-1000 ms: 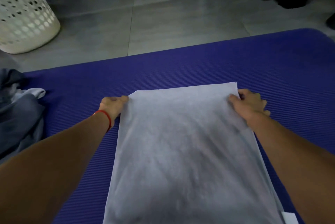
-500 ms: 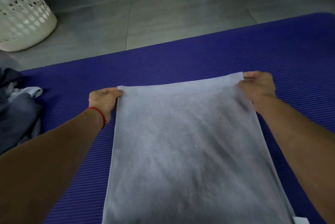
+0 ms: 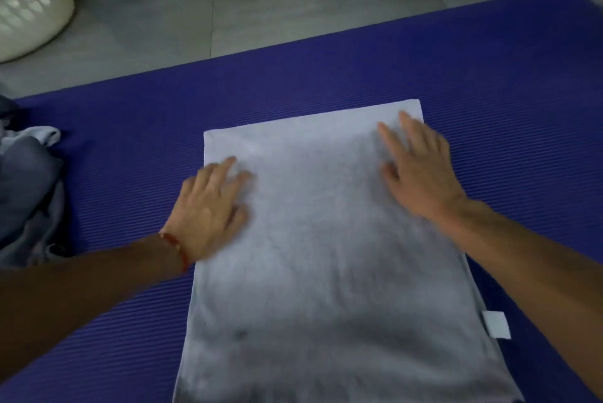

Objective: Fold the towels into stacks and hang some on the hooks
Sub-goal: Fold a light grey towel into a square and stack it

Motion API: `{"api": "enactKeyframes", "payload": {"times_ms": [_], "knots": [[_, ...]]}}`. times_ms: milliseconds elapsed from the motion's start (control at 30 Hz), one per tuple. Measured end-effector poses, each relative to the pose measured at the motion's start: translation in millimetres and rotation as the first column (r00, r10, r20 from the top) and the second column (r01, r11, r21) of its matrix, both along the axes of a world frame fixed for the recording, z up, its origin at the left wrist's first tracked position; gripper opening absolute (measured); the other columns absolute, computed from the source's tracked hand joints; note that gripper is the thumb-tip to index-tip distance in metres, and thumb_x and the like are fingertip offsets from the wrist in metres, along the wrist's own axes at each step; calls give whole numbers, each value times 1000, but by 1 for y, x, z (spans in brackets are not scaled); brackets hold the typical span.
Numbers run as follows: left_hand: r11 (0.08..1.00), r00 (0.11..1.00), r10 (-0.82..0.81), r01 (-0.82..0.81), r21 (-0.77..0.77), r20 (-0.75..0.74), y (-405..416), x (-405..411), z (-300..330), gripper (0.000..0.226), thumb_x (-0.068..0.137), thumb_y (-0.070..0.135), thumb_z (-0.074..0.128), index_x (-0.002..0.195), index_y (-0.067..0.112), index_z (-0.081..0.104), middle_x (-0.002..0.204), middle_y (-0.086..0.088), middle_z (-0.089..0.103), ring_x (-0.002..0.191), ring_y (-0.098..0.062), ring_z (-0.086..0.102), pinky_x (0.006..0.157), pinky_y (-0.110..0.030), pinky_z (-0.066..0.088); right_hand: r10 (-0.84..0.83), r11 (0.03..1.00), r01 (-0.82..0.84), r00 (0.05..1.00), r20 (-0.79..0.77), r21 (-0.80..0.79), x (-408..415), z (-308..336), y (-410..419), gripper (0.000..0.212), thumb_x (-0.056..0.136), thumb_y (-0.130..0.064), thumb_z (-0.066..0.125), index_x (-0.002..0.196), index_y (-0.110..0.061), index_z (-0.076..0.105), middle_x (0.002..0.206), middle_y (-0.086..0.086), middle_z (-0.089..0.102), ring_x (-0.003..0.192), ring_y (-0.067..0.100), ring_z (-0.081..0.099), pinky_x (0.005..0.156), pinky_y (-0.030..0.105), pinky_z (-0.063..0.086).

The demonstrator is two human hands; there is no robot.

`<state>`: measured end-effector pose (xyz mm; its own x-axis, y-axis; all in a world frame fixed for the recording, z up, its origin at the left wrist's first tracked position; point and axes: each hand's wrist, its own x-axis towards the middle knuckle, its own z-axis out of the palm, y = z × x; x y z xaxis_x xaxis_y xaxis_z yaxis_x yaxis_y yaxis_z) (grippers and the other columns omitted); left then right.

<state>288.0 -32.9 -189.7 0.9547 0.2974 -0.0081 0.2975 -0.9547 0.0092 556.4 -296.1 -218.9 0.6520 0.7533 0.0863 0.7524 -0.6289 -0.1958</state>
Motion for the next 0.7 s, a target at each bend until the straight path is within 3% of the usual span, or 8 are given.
{"api": "enactKeyframes", "payload": {"times_ms": [67, 167, 233, 333, 433, 500, 567, 700], "knots": [[946, 941, -314, 322, 47, -127, -46, -52, 3, 65, 95, 49, 43, 155, 24, 38, 166, -12, 23, 146, -41, 32, 112, -59, 34, 279, 959, -279, 960, 0, -56, -52, -10, -25, 65, 101, -38, 45, 161, -25, 25, 170, 16, 10, 154, 38, 17, 123, 56, 18], [861, 846, -480, 505, 61, -234, -94, -125, -3, 72, 94, 57, 47, 158, 27, 31, 168, -14, 14, 151, -42, 21, 113, -68, 30, 488, 837, -492, 869, -80, -240, -109, -11, -85, 66, 106, -48, 28, 164, -26, 6, 171, 8, -9, 158, 29, -7, 127, 51, 2], [874, 850, -463, 485, 29, -249, -109, -151, -14, 76, 94, 61, 49, 159, 28, 29, 168, -15, 15, 151, -45, 20, 107, -71, 35, 476, 829, -466, 878, -45, -310, -112, -9, -131, 67, 108, -53, 23, 164, -26, 0, 171, 5, -10, 158, 26, -9, 125, 52, 7], [891, 856, -437, 454, -1, -275, -112, -161, -20, 84, 92, 63, 50, 161, 26, 19, 167, -17, 14, 151, -47, 16, 106, -73, 32, 337, 859, -303, 942, 9, -413, -89, 10, -176, 67, 106, -56, 18, 164, -29, -1, 172, 6, -1, 158, 30, 5, 122, 57, 21], [891, 861, -446, 454, -23, -245, -119, -162, -12, 84, 88, 59, 52, 160, 30, 23, 167, -16, 15, 152, -43, 19, 111, -71, 28, 324, 847, -294, 946, -8, -442, -98, 39, -176, 66, 104, -55, 24, 163, -25, 17, 167, 13, 20, 151, 36, 27, 120, 57, 27], [864, 850, -491, 503, 16, -194, -128, -167, -9, 66, 87, 48, 58, 149, 35, 44, 164, -13, 30, 147, -36, 37, 114, -63, 33, 478, 798, -463, 876, -62, -386, -128, 47, -165, 60, 104, -56, 36, 156, -26, 37, 159, 8, 33, 143, 28, 37, 119, 47, 30], [850, 850, -513, 522, 66, -116, -135, -175, -12, 37, 87, 35, 57, 122, 29, 64, 147, -9, 53, 128, -30, 58, 109, -51, 42, 642, 702, -636, 760, -100, -321, -164, 49, -153, 53, 98, -55, 50, 144, -29, 50, 148, 2, 45, 133, 22, 44, 114, 40, 35], [829, 841, -540, 538, 155, -32, -127, -186, -13, 9, 86, 18, 68, 95, 17, 69, 115, -10, 60, 98, -28, 61, 97, -44, 50, 714, 622, -693, 693, -100, -364, -183, 49, -138, 47, 81, -52, 68, 120, -27, 59, 115, -4, 53, 107, 19, 49, 92, 33, 48]]}}
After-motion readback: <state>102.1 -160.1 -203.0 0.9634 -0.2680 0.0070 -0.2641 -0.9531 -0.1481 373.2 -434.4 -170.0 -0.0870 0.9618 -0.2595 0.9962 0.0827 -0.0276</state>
